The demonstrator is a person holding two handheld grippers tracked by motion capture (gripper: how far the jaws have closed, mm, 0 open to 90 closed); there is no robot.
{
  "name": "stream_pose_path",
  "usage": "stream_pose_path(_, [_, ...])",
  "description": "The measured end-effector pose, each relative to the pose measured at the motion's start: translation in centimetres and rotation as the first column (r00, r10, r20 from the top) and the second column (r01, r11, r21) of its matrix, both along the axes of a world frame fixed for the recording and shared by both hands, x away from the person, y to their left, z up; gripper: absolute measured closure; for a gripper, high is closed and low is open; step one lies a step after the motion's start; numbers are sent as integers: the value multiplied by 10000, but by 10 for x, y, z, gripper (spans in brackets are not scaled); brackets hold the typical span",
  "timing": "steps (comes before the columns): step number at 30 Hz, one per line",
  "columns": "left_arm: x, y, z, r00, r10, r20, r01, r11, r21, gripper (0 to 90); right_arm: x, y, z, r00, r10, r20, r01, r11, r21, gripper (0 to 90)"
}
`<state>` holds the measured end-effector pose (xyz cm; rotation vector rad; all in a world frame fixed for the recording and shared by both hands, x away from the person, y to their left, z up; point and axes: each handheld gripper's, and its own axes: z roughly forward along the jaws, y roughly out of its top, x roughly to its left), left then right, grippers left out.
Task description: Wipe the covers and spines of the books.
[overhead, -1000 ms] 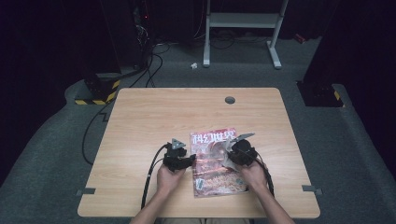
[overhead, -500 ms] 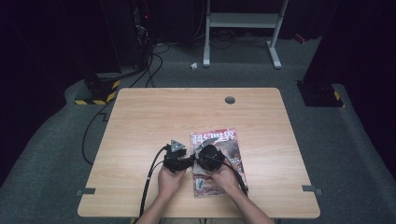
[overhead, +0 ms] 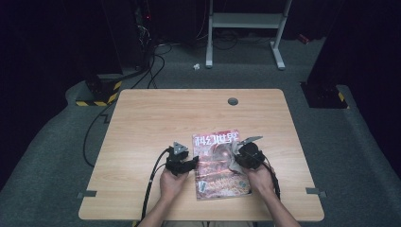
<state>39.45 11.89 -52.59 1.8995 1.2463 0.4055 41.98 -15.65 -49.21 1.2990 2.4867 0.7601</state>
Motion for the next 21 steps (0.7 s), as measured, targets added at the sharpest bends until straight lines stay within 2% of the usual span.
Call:
stream_pose_path(2, [0, 0, 0, 10000, -35, 10, 35, 10000, 40, 470, 1, 14, 0, 9994, 332, -80, -332, 9994, 5, 848])
stream_pose_path(5, [0, 0, 0, 10000, -28, -12, 28, 10000, -28, 470, -1, 45, -1, 9945, 1039, -97, -1039, 9946, 40, 848])
stream_pose_path(9, [0, 0, 0, 10000, -19, -24, 19, 10000, -28, 470, -7, 100, -3, 9751, 2218, -11, -2218, 9750, 172, 848])
stream_pose_path(11, [0, 1, 0, 10000, 17, -45, -17, 10000, -72, 484, -11, 114, -2, 9653, 2603, 216, -2594, 9651, -350, 848])
stream_pose_path(12, [0, 1, 0, 10000, 4, -55, -4, 9999, -108, 483, -11, 115, -2, 9633, 2673, 240, -2663, 9631, -389, 847])
stream_pose_path(14, [0, 1, 0, 10000, -14, -47, 14, 10000, -85, 477, -6, 104, -3, 9668, 2557, 18, -2557, 9667, 112, 847])
stream_pose_path(16, [0, 1, 0, 10000, -25, -32, 25, 10000, -64, 478, -3, 86, -2, 9756, 2190, 168, -2187, 9756, -198, 848])
stream_pose_path(19, [0, 1, 0, 10000, -21, -26, 21, 10000, -48, 478, 6, 44, -1, 9940, 1079, 186, -1073, 9937, -321, 847])
stream_pose_path(21, [0, 1, 0, 10000, -22, -23, 22, 10000, -42, 477, 11, 11, 0, 9995, 300, 55, -299, 9995, -108, 848])
